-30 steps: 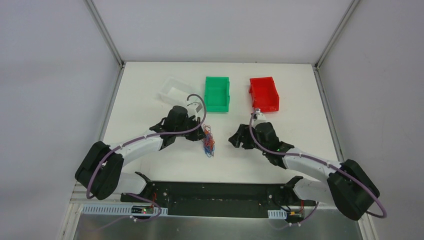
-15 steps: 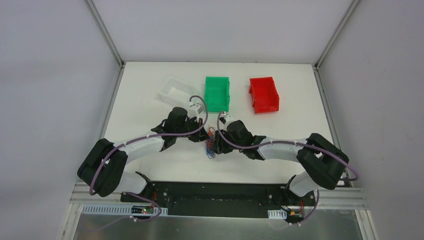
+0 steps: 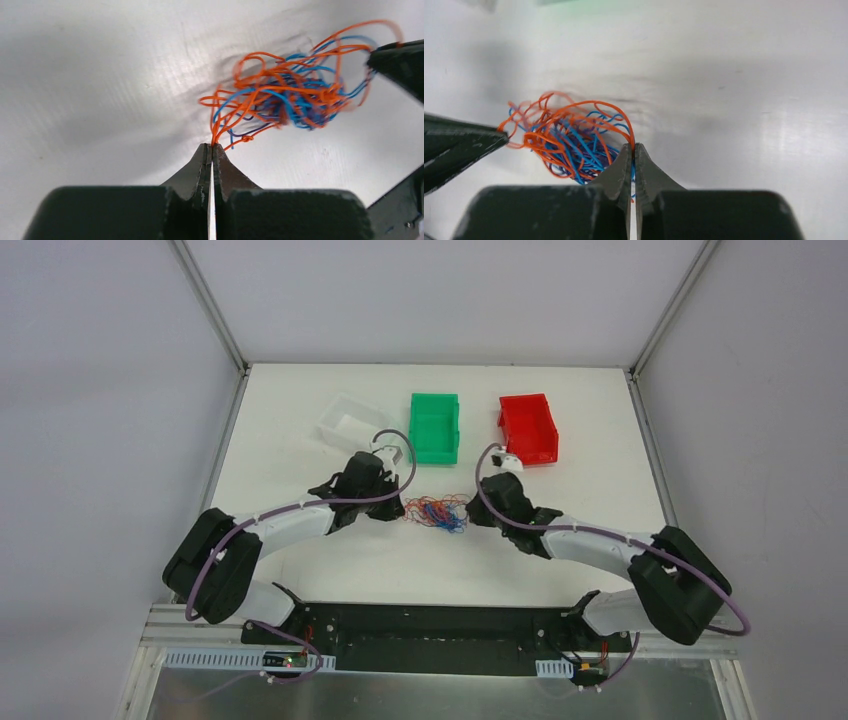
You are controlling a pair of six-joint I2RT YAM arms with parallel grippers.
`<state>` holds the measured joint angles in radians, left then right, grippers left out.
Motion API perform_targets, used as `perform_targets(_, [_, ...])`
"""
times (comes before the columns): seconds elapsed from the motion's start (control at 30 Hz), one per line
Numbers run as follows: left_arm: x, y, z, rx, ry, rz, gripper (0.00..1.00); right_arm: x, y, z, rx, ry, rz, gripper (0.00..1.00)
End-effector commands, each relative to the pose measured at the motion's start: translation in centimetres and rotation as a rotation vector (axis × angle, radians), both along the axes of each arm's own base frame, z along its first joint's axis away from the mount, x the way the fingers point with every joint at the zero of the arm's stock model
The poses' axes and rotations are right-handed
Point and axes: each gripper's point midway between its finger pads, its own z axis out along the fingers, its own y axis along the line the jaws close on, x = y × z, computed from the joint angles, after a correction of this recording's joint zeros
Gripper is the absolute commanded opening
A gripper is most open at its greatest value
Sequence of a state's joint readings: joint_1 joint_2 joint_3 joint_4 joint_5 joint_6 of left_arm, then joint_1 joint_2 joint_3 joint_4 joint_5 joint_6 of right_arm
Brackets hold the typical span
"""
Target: Untangle the cables
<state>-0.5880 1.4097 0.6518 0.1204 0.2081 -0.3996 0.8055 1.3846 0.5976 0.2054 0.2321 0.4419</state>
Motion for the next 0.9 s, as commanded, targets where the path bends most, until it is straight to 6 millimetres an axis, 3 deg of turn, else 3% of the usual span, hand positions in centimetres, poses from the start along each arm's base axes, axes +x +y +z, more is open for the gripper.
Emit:
perform_targets(0.0, [1.5,3.2,-0.5,0.164,-0.032,0.123,0.0,2.1,-6.3,0.6,0.013,-0.04,-0.308,0.0])
perform_targets(0.1, [2.0,4.4,-0.4,0.204,-0.056,0.18,0.0,2.3,-8.5,0.4,0.054,-0.022,-0.393,0.0])
perform_targets(0.33, [2.1,5.8,0.2,0.237,-0.084,0.241,0.0,2.4,-8.3,1.3,0.096,-0.032,-0.345,0.0])
perform_targets(0.43, [2.4,8.2,1.2,0.271,-0.148,0.356,0.0,2.5,-9.7,1.3,0.066,-0.042,-0.41,0.0])
perform_targets(0.6, [1.8,13.6,4.0,0.293,-0.301,0.616,0.0,2.5,-14.7,2.0,0.012,-0.102,-0.647,0.0])
perform_targets(0.73, [1.2,15.9,5.3,0.288,-0.368,0.726,0.0,2.2,-16.2,2.5,0.023,-0.144,-0.706,0.0])
perform_targets(0.87, [0.7,17.0,6.1,0.272,-0.404,0.771,0.0,2.1,-17.4,3.3,0.023,-0.177,-0.754,0.0])
